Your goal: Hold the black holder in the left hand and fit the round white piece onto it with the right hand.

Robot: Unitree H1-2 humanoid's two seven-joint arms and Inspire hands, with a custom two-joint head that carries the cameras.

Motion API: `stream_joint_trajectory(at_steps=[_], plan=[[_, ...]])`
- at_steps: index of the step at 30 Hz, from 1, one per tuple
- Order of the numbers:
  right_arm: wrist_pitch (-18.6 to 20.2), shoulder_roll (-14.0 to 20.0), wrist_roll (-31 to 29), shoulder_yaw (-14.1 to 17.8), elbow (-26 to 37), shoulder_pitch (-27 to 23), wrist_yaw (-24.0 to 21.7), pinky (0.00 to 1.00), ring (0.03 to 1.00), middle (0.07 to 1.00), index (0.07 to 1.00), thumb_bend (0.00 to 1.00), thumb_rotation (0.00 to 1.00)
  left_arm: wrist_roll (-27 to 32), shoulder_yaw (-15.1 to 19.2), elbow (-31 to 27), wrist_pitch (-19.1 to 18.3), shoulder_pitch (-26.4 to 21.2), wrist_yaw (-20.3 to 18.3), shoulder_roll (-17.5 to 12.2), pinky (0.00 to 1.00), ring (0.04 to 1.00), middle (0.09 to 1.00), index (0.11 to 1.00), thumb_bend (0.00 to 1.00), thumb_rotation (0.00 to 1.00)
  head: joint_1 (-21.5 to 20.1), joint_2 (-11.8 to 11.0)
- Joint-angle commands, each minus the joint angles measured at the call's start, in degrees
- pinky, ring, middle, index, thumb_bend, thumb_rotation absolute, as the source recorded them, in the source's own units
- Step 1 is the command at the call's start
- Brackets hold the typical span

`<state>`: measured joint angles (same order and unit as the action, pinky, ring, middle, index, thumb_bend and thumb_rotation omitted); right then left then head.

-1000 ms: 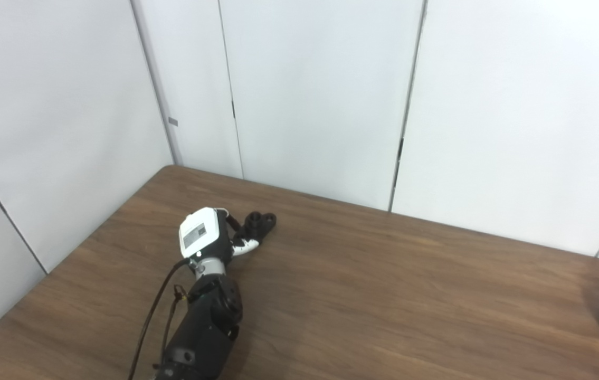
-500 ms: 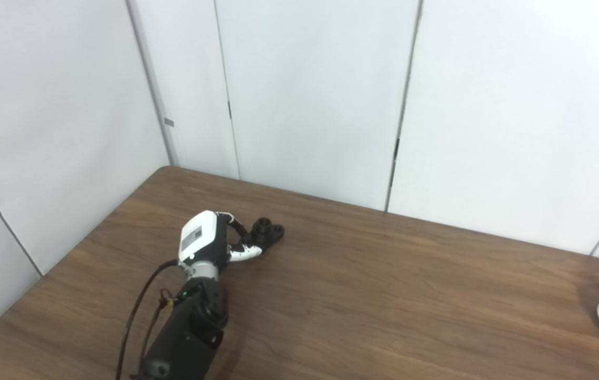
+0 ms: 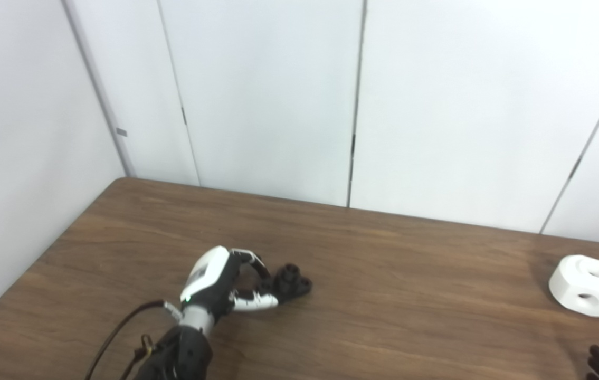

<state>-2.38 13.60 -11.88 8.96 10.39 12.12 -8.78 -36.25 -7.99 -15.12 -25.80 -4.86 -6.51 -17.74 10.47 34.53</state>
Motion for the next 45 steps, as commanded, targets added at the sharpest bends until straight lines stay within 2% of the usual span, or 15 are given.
stream_joint_trajectory(at_steps=[1, 4, 5, 7, 12, 18, 25, 34, 45], plan=[[1.1, -0.3, 0.2, -1.0, 1.7, 0.7, -0.4, 0.90, 0.924, 0.905, 0.919, 0.59, 1.00, -1.0, -0.7, -2.6, 1.8, -0.4, -0.6, -1.4, 0.76, 0.869, 0.825, 0.489, 0.51, 0.05, -0.6, 0.4], [1.1, -0.8, 0.7, -1.5, 2.9, 0.8, 0.0, 0.89, 0.913, 0.900, 0.912, 0.59, 1.00, 0.2, -1.1, -3.5, 3.1, 0.6, -2.1, -2.1, 0.80, 0.883, 0.824, 0.489, 0.51, 0.05, -3.1, 2.3], [1.1, -1.0, 0.6, -1.6, 3.2, 0.9, 0.1, 0.89, 0.912, 0.901, 0.913, 0.58, 0.99, 0.6, -1.4, -3.5, 3.9, 1.0, -2.6, -2.4, 0.80, 0.883, 0.822, 0.488, 0.51, 0.05, -3.1, 2.3], [1.5, -1.2, 1.1, -2.1, 4.2, 1.2, 0.3, 0.90, 0.914, 0.906, 0.916, 0.59, 0.98, 1.2, -2.0, -3.4, 5.3, 1.6, -4.1, -3.4, 0.78, 0.878, 0.823, 0.489, 0.51, 0.05, -4.8, 3.7], [4.0, -2.1, 3.2, -3.3, 7.4, 1.8, 1.8, 0.90, 0.921, 0.903, 0.917, 0.60, 0.98, 1.4, -3.1, -2.4, 9.5, 3.2, -5.5, -5.3, 0.73, 0.854, 0.821, 0.488, 0.51, 0.05, -7.0, 6.2], [7.4, -3.2, 5.4, -4.0, 10.3, 1.6, 3.1, 0.90, 0.926, 0.904, 0.925, 0.61, 1.00, 2.2, -4.2, -1.8, 12.5, 4.0, -7.3, -6.7, 0.75, 0.872, 0.824, 0.489, 0.51, 0.05, -9.9, 8.2], [10.0, -4.0, 7.6, -5.1, 11.8, 1.1, 4.3, 0.90, 0.912, 0.897, 0.923, 0.61, 1.00, 2.3, -7.2, -4.6, 13.0, 4.2, -10.0, -5.5, 0.76, 0.879, 0.822, 0.489, 0.51, 0.05, -12.3, 9.5], [11.0, -4.6, 7.9, -5.8, 12.5, 0.8, 4.1, 0.91, 0.917, 0.901, 0.920, 0.59, 1.00, 0.5, -13.0, -4.9, 14.8, 5.1, -9.9, -1.7, 0.76, 0.891, 0.828, 0.489, 0.51, 0.06, -12.9, 10.3], [11.7, -4.7, 8.0, -6.0, 12.8, 0.6, 4.2, 0.90, 0.915, 0.896, 0.916, 0.61, 0.99, -1.9, -16.9, -3.2, 19.2, 6.1, -8.0, 1.7, 0.79, 0.899, 0.830, 0.489, 0.51, 0.06, -14.0, 10.9]])
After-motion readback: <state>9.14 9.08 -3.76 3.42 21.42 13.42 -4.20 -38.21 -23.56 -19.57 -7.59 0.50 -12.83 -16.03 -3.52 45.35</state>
